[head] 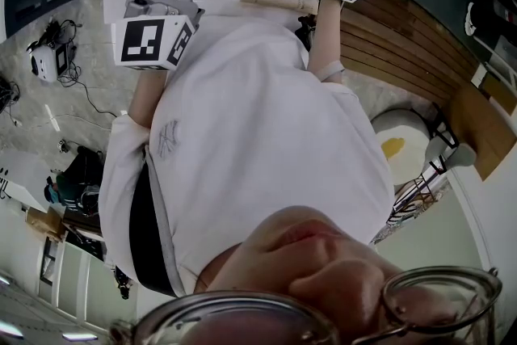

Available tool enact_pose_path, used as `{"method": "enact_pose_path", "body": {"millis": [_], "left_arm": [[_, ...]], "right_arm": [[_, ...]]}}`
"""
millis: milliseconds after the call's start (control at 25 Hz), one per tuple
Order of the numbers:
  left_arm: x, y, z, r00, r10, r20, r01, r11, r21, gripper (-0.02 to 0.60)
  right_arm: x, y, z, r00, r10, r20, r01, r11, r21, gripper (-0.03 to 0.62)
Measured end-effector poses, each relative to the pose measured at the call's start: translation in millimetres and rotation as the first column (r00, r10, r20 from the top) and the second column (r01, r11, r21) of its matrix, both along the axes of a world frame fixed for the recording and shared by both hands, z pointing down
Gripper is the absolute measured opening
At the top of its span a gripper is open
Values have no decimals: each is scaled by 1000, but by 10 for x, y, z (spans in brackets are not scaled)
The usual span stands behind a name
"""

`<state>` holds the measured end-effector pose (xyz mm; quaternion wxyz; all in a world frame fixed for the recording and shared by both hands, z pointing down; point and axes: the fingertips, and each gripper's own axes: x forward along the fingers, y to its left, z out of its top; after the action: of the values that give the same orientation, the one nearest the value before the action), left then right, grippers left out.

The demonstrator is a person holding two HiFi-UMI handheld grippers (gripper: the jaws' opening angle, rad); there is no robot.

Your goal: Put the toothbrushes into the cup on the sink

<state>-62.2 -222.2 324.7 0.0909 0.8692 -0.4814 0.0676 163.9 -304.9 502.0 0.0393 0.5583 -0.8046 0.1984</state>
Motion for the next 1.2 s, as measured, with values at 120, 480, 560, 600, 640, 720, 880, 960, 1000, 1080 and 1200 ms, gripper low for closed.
{"method": "enact_pose_path", "body": {"millis": [120, 480, 560, 600, 640, 720, 880, 960, 1000, 1080, 1200], "left_arm": [[-33, 15, -10, 1000, -1, -13, 1, 1000, 4, 6], [43, 173, -116, 998, 40, -38, -39, 999, 33, 6], [64, 234, -107, 998, 54, -43, -52, 998, 32, 6], [82, 267, -100, 997, 60, -46, -59, 998, 31, 6], [103, 301, -95, 997, 66, -48, -65, 997, 31, 5], [135, 377, -90, 996, 76, -52, -74, 997, 29, 6], [111, 555, -75, 995, 83, -55, -82, 996, 18, 6], [81, 611, -57, 996, 75, -54, -75, 997, 11, 6], [64, 634, -47, 996, 70, -53, -69, 998, 8, 6], [18, 677, -26, 997, 58, -52, -58, 998, -1, 6], [-71, 721, -3, 998, 40, -50, -41, 999, -10, 6]], "right_arm": [[3, 19, -74, 1000, -1, 15, 1, 1000, 11, 105], [66, 322, -776, 997, -51, -58, 58, 991, 124, 127], [16, 463, -981, 990, -92, -103, 108, 981, 158, 127], [-6, 544, -1076, 984, -114, -134, 137, 975, 173, 127], [-31, 630, -1167, 975, -137, -175, 169, 968, 185, 127], [-115, 829, -1333, 940, -187, -286, 249, 948, 197, 127], [-368, 1272, -1439, 802, -309, -511, 426, 896, 127, 126], [-473, 1437, -1341, 736, -384, -558, 497, 866, 60, 127], [-528, 1511, -1271, 713, -426, -557, 529, 848, 28, 126], [-650, 1661, -1107, 677, -515, -526, 586, 809, -37, 126], [-824, 1886, -773, 589, -653, -476, 661, 728, -181, 127]]}}
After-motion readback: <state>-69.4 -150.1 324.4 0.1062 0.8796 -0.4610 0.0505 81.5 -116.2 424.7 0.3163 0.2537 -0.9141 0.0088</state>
